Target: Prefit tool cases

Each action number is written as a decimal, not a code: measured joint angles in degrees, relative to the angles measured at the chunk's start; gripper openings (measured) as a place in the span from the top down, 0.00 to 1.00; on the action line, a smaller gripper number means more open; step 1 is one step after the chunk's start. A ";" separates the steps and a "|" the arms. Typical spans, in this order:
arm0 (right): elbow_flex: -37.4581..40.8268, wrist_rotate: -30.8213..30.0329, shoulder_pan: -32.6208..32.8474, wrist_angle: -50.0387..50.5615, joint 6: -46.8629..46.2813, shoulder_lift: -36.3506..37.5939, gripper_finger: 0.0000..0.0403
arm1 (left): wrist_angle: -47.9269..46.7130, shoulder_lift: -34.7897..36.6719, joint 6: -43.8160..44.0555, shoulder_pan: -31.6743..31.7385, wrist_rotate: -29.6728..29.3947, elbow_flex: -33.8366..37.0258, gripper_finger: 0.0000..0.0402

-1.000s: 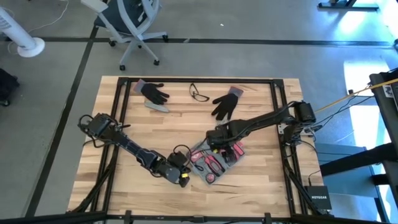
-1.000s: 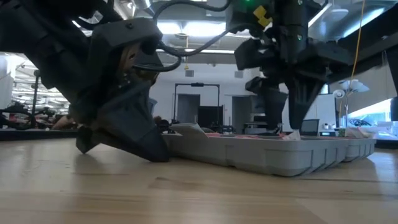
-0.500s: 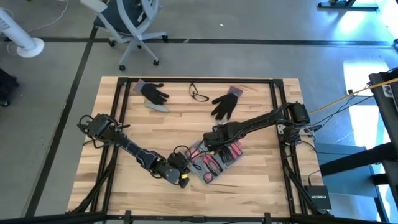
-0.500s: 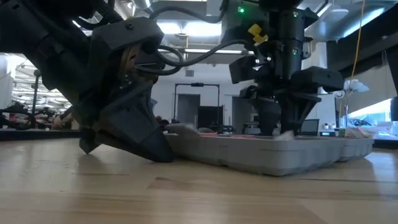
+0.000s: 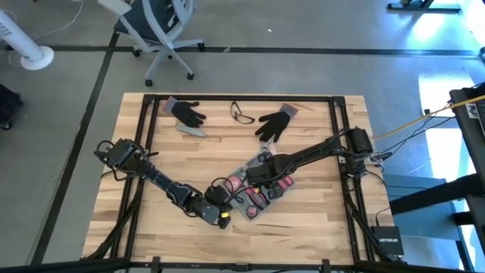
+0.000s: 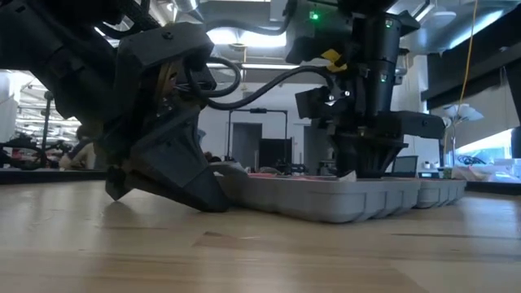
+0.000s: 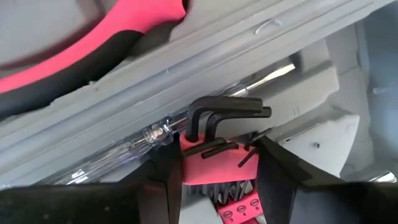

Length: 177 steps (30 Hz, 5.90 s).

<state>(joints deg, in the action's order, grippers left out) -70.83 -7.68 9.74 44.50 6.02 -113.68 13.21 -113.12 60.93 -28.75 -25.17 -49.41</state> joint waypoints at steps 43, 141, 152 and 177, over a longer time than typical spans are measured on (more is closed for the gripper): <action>-19.80 22.27 -0.33 -4.37 -46.06 -4.04 0.65 | -36.70 12.15 1.93 -2.53 -10.80 0.99 1.00; -19.45 17.33 1.99 -5.50 -43.12 -7.45 1.00 | -32.24 12.37 8.13 -6.93 -11.06 1.20 1.00; -19.47 23.31 5.14 -0.88 -40.40 -8.73 1.00 | -32.42 12.37 6.69 -6.47 -11.06 1.20 1.00; -19.49 20.67 7.15 -7.10 -43.22 -7.37 1.00 | -8.16 1.70 19.24 -8.39 -13.75 0.52 1.00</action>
<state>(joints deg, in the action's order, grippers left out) -90.32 12.98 16.88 37.40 -37.20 -121.05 5.05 -111.42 80.17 -37.14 -38.92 -48.88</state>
